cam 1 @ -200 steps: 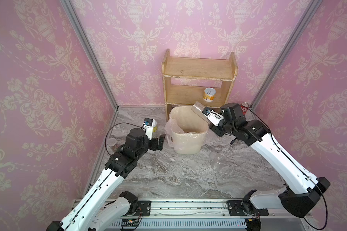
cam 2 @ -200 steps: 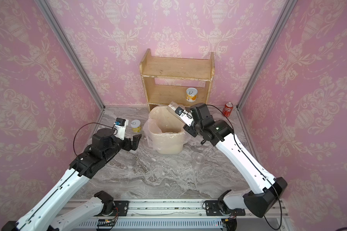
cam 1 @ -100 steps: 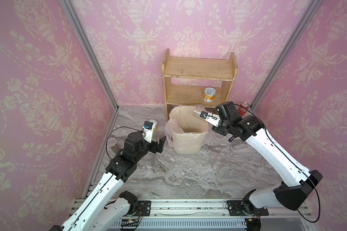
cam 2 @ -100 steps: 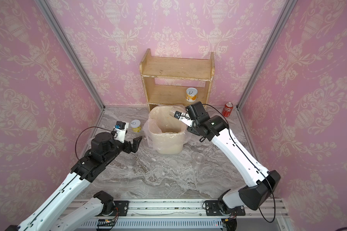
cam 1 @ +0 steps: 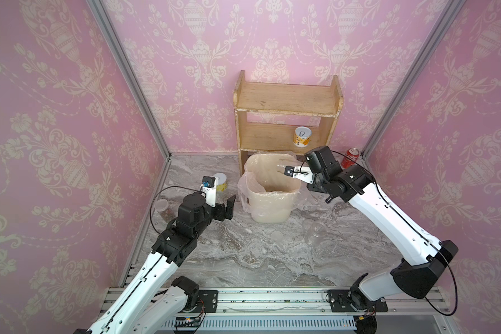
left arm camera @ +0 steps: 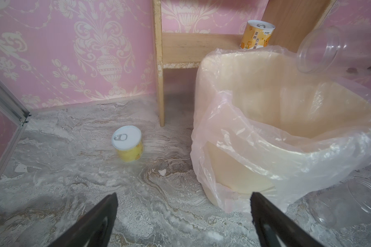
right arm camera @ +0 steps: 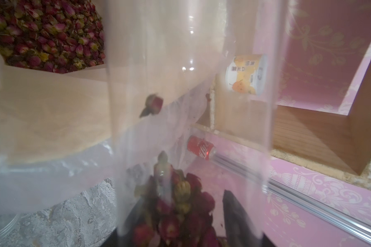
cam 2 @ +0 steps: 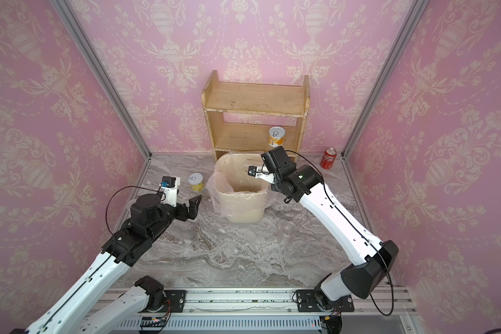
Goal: Empty the moldy dried flower tea in the jars
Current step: Pour the moldy dried flower tea into the trash bin.
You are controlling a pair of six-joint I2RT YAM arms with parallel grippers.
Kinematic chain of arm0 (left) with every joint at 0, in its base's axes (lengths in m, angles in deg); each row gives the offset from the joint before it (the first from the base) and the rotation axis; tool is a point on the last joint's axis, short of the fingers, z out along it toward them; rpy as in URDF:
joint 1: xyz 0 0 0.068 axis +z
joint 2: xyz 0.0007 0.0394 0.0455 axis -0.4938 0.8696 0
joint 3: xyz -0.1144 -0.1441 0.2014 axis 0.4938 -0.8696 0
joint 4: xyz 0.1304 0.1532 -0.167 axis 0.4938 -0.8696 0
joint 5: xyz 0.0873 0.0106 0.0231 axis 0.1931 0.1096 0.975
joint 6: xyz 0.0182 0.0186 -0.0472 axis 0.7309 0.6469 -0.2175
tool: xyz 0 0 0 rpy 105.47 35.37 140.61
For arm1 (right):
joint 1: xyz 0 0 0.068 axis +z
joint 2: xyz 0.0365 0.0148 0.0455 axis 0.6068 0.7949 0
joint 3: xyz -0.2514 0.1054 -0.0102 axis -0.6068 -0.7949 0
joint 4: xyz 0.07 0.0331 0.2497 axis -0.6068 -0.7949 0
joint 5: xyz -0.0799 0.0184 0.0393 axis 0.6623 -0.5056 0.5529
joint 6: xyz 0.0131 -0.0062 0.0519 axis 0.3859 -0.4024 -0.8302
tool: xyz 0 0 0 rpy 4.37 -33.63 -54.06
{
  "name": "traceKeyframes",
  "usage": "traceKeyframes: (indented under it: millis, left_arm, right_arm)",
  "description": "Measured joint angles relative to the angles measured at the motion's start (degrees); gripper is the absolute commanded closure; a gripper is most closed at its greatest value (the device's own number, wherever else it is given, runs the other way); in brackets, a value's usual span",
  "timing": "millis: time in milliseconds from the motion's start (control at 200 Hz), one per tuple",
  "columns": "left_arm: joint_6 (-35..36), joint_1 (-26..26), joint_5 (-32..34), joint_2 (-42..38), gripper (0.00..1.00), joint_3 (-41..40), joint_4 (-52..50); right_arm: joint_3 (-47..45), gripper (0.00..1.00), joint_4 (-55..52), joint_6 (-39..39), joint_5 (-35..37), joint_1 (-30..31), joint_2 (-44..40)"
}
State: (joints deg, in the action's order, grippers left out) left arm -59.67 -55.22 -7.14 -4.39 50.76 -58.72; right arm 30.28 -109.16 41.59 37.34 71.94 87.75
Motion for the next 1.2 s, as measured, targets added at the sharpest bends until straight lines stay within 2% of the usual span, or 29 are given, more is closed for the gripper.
traceKeyframes:
  millis: [1201]
  left_arm:
    - [-0.61,0.00,0.76,-1.92,0.01,-1.42,1.60]
  right_arm:
    - [2.49,0.76,-0.96,17.31,10.99,2.60,2.10]
